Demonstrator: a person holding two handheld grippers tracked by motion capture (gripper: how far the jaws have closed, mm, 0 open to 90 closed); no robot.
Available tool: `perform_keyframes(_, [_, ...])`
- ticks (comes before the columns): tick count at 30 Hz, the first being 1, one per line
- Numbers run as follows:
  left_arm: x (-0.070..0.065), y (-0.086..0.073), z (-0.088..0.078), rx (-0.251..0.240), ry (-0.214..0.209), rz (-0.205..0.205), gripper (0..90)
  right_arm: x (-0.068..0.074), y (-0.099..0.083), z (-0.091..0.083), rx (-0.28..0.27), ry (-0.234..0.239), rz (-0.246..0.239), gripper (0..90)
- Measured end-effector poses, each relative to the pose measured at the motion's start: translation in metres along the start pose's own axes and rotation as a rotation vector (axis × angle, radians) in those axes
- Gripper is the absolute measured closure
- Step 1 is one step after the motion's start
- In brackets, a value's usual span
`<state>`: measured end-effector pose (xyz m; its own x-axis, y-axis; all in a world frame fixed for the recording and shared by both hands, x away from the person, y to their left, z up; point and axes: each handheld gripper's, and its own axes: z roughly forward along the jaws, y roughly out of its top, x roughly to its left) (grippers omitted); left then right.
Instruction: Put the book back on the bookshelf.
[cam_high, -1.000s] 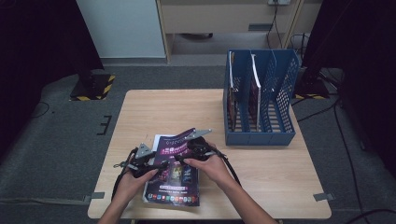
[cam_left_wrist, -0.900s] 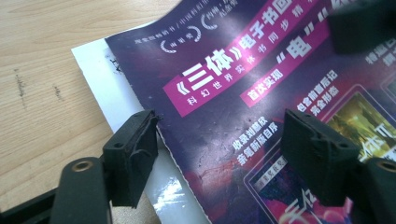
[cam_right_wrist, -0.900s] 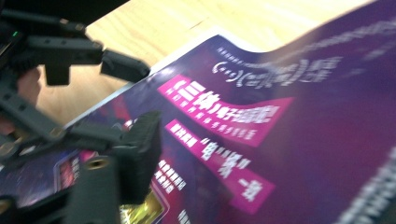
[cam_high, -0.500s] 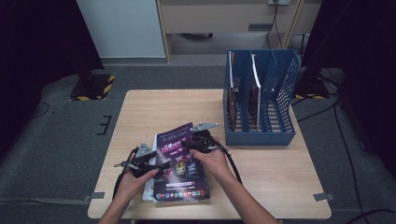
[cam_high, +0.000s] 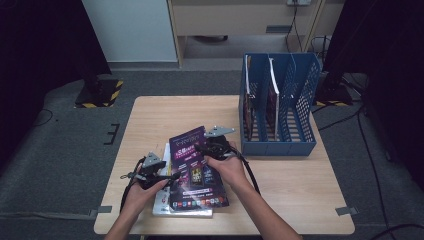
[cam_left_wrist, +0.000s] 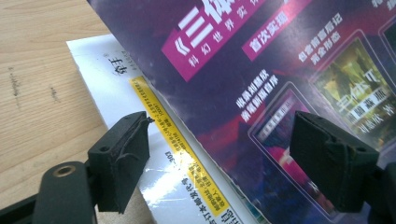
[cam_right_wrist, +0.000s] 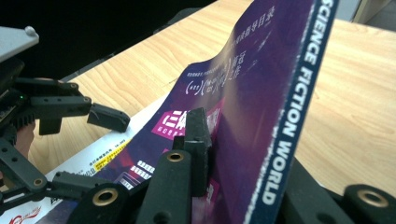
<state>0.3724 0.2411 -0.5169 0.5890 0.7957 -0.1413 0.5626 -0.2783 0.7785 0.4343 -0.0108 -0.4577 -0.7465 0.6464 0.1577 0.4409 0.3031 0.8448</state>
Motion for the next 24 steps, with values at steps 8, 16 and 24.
perform_keyframes(8, [0.0,0.0,0.002,0.006,-0.021,-0.001,16.4,0.004,0.006,-0.007,-0.053,0.012,-0.038,80.7])
perform_keyframes(16, [0.0,0.0,0.003,-0.004,-0.062,-0.032,15.0,0.015,0.016,-0.014,-0.123,0.055,-0.09,81.9])
perform_keyframes(24, [0.0,0.001,0.003,-0.014,-0.143,-0.053,23.8,0.016,0.021,-0.021,-0.217,0.104,-0.092,82.7])
